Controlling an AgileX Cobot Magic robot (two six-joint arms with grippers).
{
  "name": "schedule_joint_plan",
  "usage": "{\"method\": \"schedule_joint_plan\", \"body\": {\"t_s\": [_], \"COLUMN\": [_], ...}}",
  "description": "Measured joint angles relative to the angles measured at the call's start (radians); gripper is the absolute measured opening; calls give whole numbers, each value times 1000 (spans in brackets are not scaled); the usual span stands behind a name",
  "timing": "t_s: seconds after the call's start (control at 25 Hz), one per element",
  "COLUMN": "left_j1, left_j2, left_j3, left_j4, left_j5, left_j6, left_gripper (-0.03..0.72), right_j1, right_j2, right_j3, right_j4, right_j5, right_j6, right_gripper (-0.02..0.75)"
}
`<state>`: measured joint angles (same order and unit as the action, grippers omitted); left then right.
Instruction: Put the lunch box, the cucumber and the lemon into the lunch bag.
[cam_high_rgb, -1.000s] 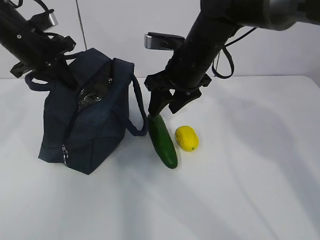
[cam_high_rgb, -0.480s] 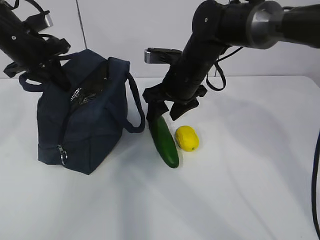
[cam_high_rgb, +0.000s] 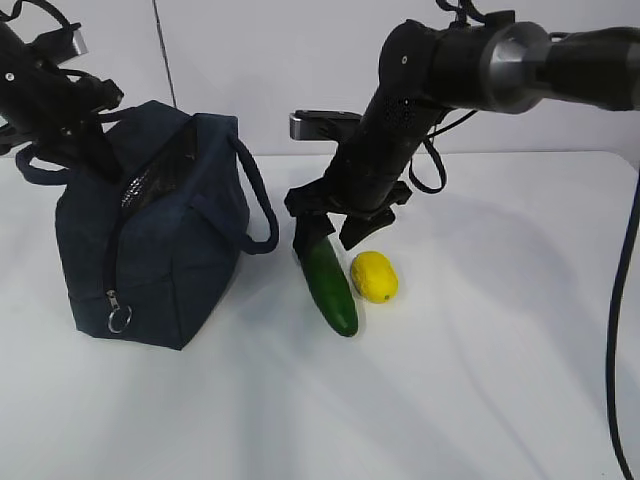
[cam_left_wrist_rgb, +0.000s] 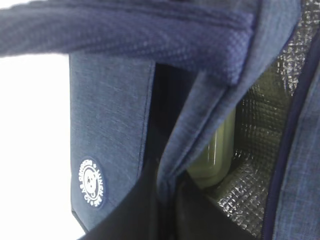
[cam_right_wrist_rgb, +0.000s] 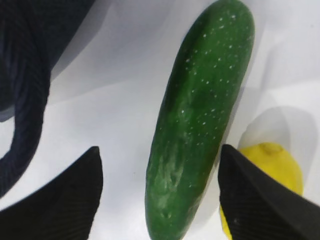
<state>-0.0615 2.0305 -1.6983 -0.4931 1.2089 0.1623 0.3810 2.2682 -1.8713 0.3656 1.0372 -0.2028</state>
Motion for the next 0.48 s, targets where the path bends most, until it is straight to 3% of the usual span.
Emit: {"method": "schedule_joint_plan", "body": {"t_s": [0.48], "left_j1": [0], "left_j2": [0], "left_j3": [0], "left_j4": [1], "left_j5": [0], "left_j6": [0], "left_gripper": [-1], "right_j1": [0], "right_j2": [38], "right_j3": [-1], "right_j4": [6], "right_j5": [-75], "right_j6": [5], "right_gripper": [524]}}
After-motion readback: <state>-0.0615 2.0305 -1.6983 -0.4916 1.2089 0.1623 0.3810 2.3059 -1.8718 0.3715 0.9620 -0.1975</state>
